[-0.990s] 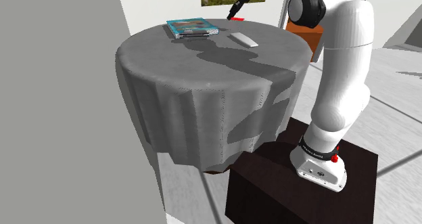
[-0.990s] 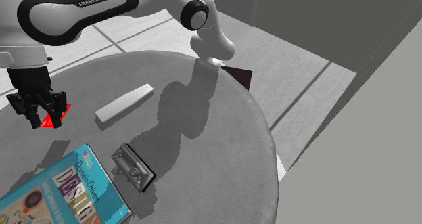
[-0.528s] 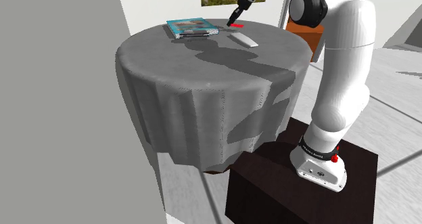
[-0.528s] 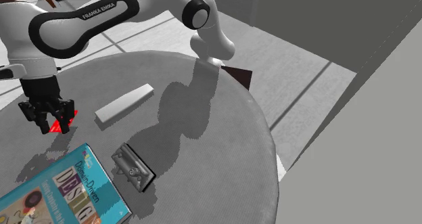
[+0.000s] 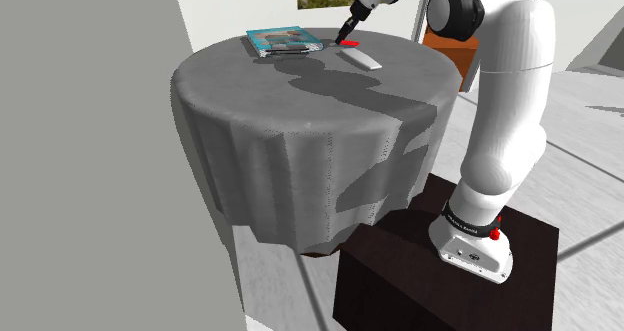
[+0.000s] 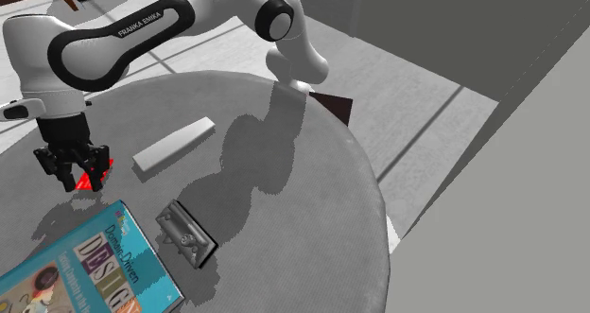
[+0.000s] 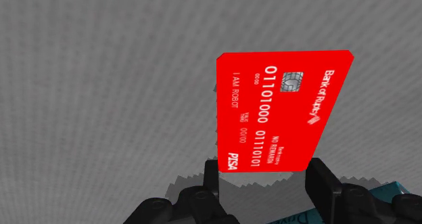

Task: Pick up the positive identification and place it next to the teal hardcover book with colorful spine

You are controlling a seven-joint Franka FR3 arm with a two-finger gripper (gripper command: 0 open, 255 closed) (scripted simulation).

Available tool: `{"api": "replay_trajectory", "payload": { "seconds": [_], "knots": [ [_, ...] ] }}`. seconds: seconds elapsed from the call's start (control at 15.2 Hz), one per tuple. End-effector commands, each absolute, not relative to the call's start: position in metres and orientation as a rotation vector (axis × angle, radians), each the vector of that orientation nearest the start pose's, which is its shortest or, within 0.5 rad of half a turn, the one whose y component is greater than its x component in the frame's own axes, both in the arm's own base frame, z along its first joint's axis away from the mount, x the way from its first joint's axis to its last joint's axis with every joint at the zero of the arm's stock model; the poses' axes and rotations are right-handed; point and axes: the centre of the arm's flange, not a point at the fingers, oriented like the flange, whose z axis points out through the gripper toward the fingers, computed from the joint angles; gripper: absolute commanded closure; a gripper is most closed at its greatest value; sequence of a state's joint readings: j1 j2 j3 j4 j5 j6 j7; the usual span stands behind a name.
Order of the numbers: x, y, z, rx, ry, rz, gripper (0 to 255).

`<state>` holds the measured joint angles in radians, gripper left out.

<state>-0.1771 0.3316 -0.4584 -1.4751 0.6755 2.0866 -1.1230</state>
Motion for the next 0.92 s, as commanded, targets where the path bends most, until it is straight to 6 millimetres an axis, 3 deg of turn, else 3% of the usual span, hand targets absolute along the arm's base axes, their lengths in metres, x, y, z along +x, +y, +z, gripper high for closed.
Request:
{"api": "replay_trajectory", "payload": {
  "seconds": [0.0, 0.07, 0.13, 0.46, 0.73, 0.86],
  "knots": [
    [0.595, -0.343, 0.543, -2.908, -0.422, -0.873, 255],
    [0.595, -0.343, 0.543, -2.907, -0.422, -0.873, 255],
    [0.595, -0.343, 0.543, -2.907, -0.422, -0.873, 0],
    [0.595, -0.343, 0.543, -2.907, -0.422, -0.873, 0],
    [0.568, -0.350, 0.584, -2.908, -0.422, -0.873, 0],
    [0.568, -0.350, 0.584, -2.908, -0.422, -0.873, 0]
  ]
}}
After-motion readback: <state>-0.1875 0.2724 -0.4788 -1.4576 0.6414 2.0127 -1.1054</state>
